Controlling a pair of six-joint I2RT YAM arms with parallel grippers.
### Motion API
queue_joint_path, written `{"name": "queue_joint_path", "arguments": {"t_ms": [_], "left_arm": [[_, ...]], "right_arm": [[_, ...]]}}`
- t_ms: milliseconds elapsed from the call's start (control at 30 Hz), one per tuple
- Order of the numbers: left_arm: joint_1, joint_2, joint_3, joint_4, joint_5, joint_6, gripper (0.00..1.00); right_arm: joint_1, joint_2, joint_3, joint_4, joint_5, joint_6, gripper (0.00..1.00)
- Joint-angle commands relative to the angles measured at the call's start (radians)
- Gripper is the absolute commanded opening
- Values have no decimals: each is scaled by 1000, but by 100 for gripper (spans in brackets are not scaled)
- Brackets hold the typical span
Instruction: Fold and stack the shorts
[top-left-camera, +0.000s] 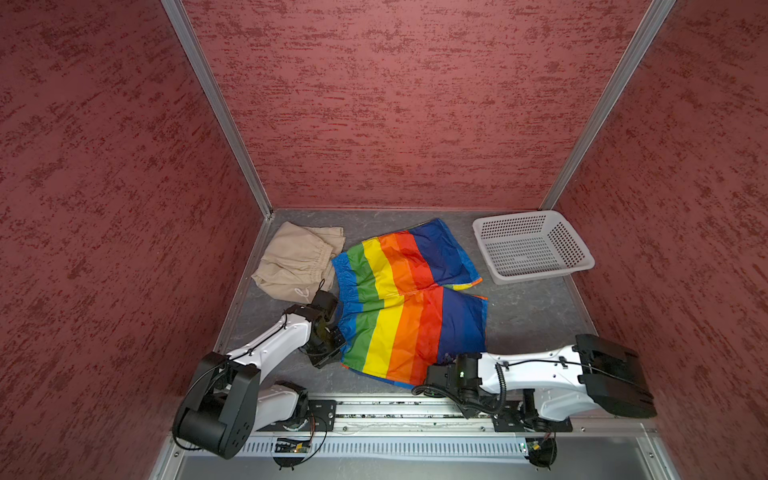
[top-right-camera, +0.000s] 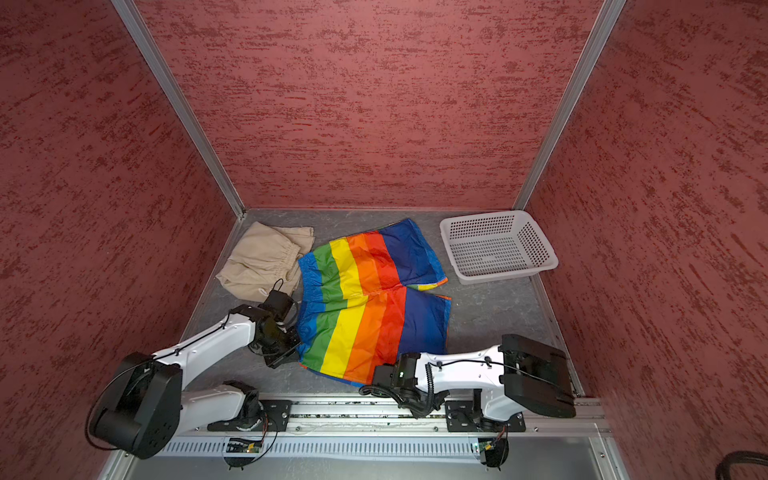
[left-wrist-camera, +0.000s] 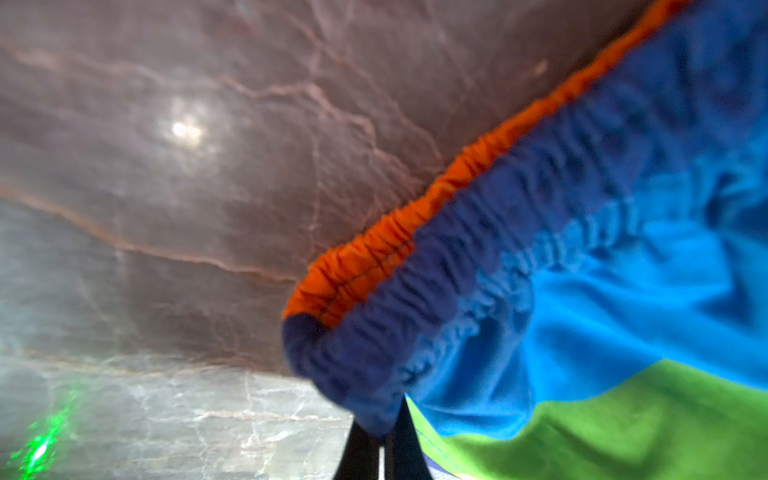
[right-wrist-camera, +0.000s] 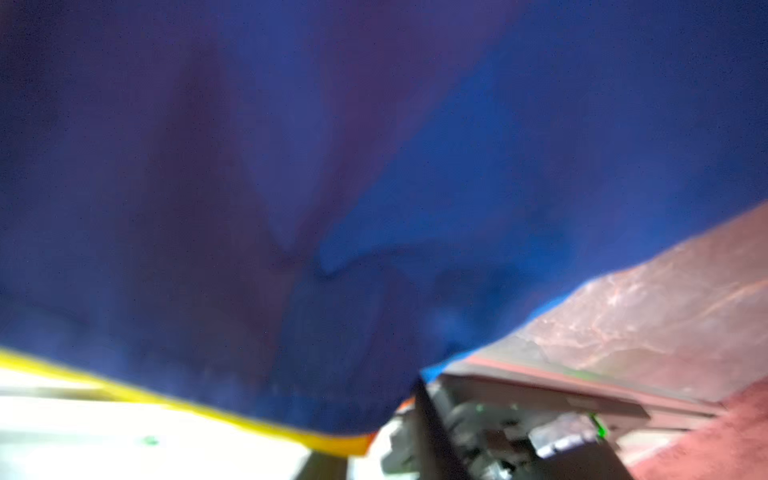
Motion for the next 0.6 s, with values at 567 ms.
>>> {"name": "queue_joint_path", "arguments": {"t_ms": [567], "left_arm": [[116, -234, -9, -78, 13, 6, 0]], "right_arm": [[-70, -643, 152, -421, 407, 565, 0]]}}
